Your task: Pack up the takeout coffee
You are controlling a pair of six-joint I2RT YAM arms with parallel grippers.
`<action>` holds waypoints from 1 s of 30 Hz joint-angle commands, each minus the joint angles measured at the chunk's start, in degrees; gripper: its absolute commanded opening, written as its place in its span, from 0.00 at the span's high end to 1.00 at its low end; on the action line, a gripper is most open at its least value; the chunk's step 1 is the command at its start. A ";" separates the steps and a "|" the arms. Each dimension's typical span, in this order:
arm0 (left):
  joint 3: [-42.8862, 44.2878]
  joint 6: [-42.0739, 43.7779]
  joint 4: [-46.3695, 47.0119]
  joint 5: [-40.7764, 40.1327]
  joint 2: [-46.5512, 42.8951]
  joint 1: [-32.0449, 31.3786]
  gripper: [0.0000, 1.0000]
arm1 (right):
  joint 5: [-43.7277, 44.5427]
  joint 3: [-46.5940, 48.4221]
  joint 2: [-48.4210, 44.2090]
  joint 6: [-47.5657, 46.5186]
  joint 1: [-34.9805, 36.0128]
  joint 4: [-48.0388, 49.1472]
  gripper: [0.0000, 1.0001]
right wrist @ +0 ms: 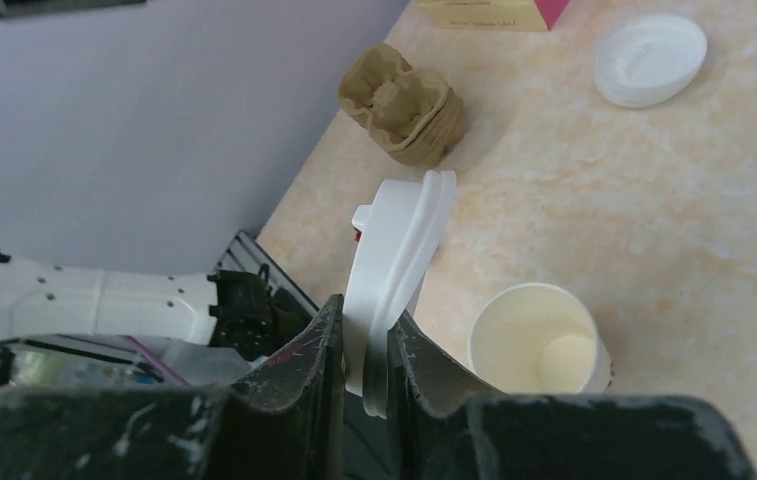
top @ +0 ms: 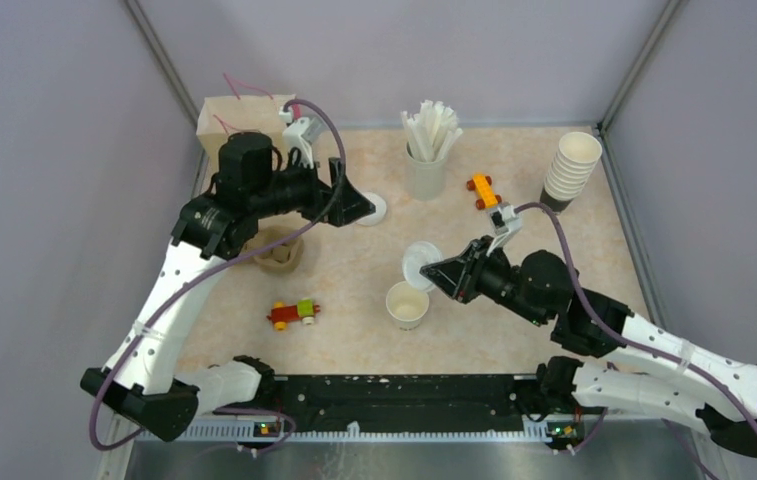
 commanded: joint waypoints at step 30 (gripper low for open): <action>-32.41 -14.56 7.57 12.09 -4.75 -0.01 0.25 | -22.07 -7.19 12.32 18.06 -10.14 7.84 0.83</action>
